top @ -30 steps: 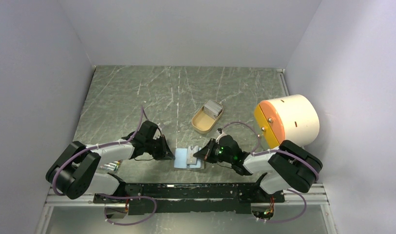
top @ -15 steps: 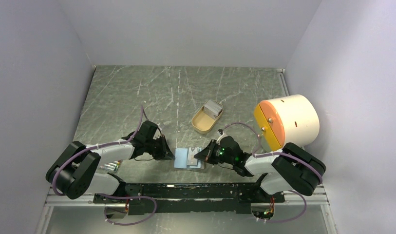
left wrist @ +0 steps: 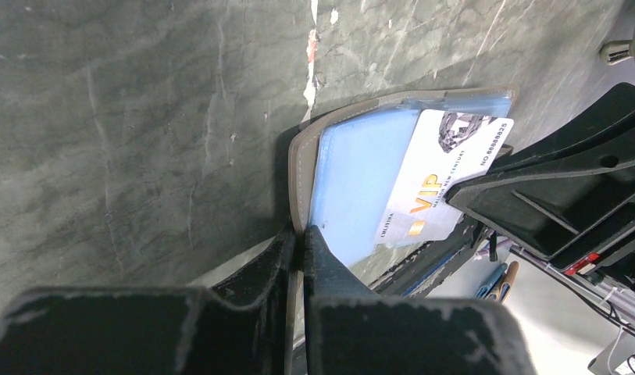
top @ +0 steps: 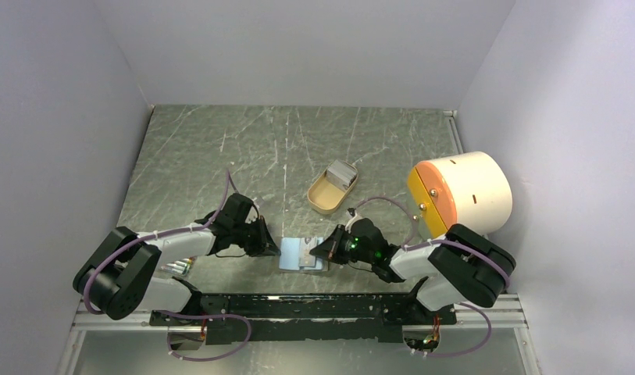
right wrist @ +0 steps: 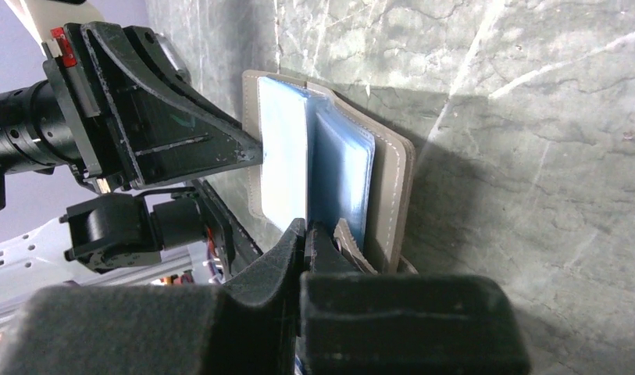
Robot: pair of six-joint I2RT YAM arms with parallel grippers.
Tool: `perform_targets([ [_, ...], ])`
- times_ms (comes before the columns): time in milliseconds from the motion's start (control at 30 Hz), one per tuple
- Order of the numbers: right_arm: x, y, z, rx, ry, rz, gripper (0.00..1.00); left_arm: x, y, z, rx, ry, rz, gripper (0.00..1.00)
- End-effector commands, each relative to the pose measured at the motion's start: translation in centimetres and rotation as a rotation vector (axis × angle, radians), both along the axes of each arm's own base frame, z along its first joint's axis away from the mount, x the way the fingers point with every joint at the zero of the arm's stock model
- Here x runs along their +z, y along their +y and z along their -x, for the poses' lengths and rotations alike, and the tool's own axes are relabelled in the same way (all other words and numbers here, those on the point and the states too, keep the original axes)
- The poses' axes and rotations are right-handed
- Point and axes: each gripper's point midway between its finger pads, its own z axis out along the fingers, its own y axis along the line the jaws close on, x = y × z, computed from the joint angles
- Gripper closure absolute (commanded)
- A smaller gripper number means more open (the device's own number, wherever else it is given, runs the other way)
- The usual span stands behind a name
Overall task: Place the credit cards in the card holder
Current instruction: Insert the credit card into the card holder.
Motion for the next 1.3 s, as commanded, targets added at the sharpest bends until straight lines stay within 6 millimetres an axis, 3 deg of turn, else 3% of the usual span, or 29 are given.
perform_targets([
  [0,0.0,0.4,0.2,0.035,-0.02,0.014,1.0,0.3,0.0,-0.2,-0.004,-0.018,0.012,0.91],
  [1000,-0.6,1.0,0.2,0.075,-0.024,0.042,1.0,0.3,0.0,-0.2,-0.002,-0.018,0.016,0.91],
  [1067,-0.6,1.1,0.3,0.081,-0.017,0.038,0.96,0.4,-0.1,-0.3,-0.001,-0.018,0.017,0.91],
  [1167,-0.7,1.2,0.4,0.088,-0.005,0.043,0.78,0.4,0.0,-0.2,-0.002,-0.019,0.017,0.91],
  [1267,-0.5,0.6,0.0,0.061,-0.013,0.088,0.74,0.5,0.0,-0.2,0.0,-0.02,0.017,0.91],
])
